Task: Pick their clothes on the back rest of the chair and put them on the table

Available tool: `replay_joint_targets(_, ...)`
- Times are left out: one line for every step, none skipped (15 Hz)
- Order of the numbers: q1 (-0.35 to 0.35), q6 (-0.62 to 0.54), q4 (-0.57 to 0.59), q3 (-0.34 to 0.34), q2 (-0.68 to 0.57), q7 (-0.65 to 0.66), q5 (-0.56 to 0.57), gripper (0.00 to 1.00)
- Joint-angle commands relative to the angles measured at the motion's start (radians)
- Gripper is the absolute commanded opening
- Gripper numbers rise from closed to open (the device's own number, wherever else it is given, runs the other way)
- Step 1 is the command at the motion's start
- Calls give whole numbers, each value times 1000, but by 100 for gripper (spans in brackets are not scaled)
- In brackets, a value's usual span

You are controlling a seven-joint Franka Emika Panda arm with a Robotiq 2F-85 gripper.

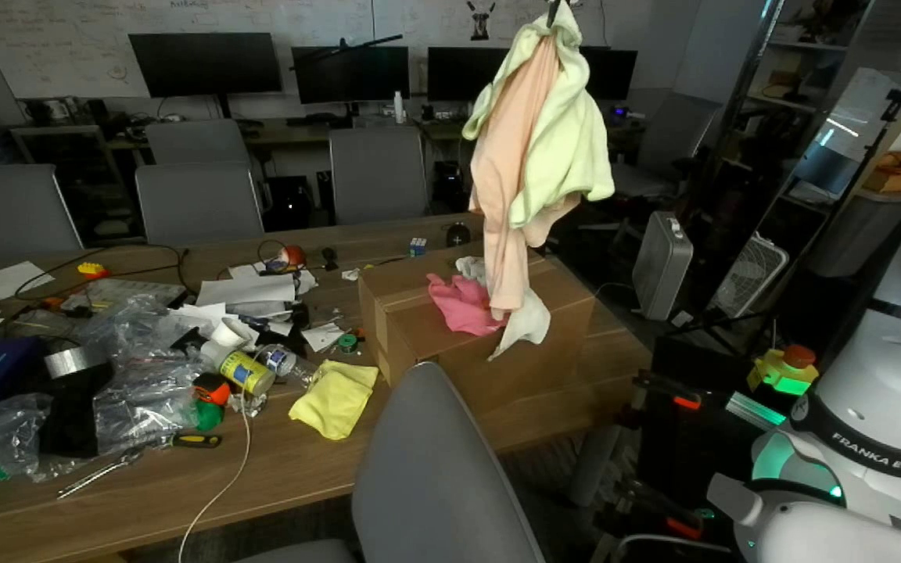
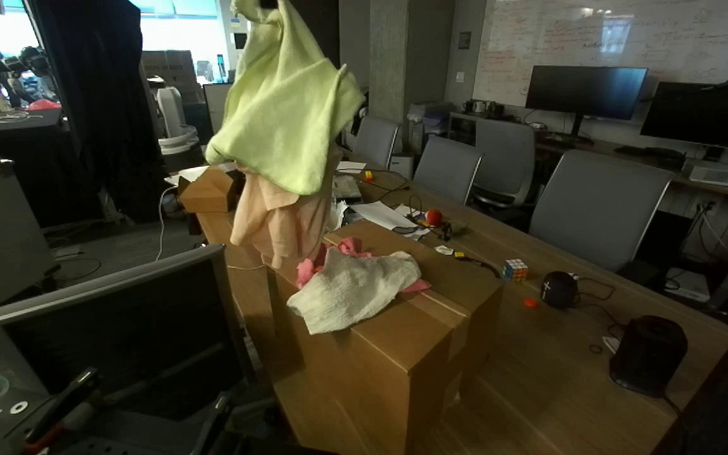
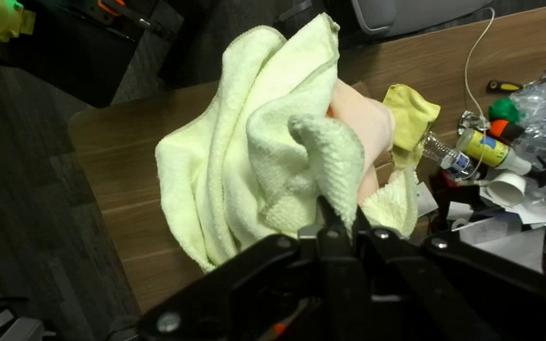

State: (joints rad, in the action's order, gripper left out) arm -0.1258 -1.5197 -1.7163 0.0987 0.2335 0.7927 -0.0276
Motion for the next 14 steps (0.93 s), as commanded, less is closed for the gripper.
replay_joint_targets(-32, -71, -19, 15, -29, 17, -12, 1)
replay_joint_targets(-39, -96, -23, 16, -45, 35, -3, 1)
replay_joint_targets(-45, -131, -28, 13, -68, 64, 19, 1)
replay_joint_targets(-49, -162, -29, 13, -89, 85, 29, 1)
replay_joint_targets(-51, -183, -26, 13, -119, 101, 37, 1)
replay_joint_targets(-51, -204, -21, 15, -150, 117, 47, 1)
replay_joint_targets(-50, -226, -18, 16, -178, 135, 58, 1)
replay_joint_targets(-47, -260, -18, 19, -205, 152, 70, 1)
replay_joint_targets(-45, -308, -23, 22, -229, 168, 85, 1)
replay_joint_targets(-43, -345, -23, 26, -252, 187, 95, 1)
replay_joint_targets(-41, -392, -33, 29, -269, 206, 107, 1)
replay_joint_targets(-39, -429, -35, 33, -287, 226, 120, 1)
replay_joint_targets(-39, -468, -43, 39, -300, 246, 127, 1)
replay_joint_targets(-38, -493, -46, 44, -312, 265, 131, 1)
